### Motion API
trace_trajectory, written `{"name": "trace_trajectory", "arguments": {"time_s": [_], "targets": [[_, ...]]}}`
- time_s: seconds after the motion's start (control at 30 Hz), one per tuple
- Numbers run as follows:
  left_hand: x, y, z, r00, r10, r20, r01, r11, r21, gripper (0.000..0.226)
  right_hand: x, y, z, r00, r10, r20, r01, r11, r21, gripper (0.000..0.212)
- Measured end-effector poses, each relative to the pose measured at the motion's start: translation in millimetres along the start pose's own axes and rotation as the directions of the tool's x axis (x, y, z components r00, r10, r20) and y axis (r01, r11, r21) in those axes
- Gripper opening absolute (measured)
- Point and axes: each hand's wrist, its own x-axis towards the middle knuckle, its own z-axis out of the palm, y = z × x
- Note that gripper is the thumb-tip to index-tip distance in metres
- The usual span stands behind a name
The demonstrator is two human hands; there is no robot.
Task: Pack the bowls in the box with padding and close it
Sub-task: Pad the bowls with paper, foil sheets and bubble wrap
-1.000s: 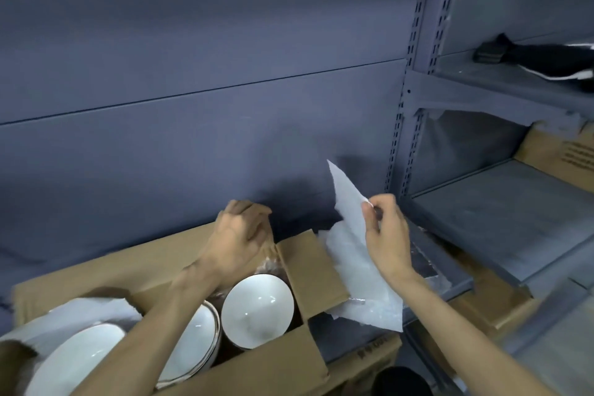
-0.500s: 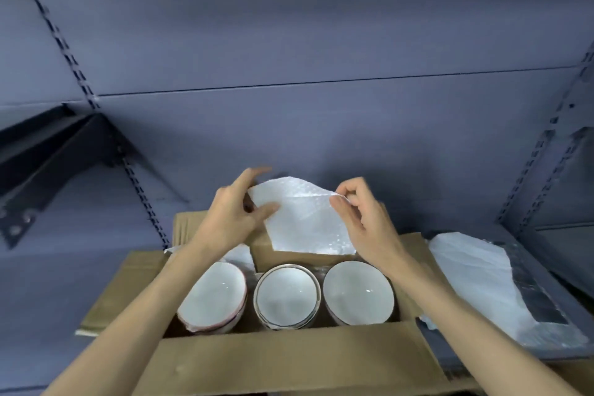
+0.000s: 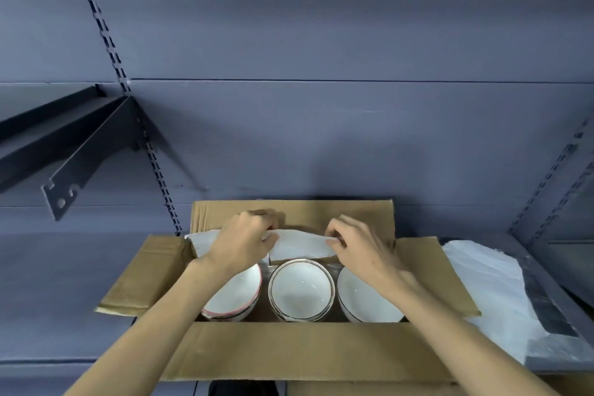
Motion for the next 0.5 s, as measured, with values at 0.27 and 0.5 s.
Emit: {"name": "trace_trajectory", "arguments": {"time_s": [0.27, 0.5], "targets": [[-3.4, -0.7, 4.0, 0.994, 0.107, 0.002, -0.105, 0.968, 0.227, 0.016, -6.6, 0.4, 13.7, 0.997, 0.010, 0.079, -0.007, 0.999, -0.037, 0.011], [-6.2, 0.1, 9.7, 0.996, 0.044, 0.072, -0.062, 0.961, 0.271, 0.015, -2.4, 1.6, 16.0, 0.994, 0.027, 0.101, -0.024, 0.999, -0.028, 0.013]]}}
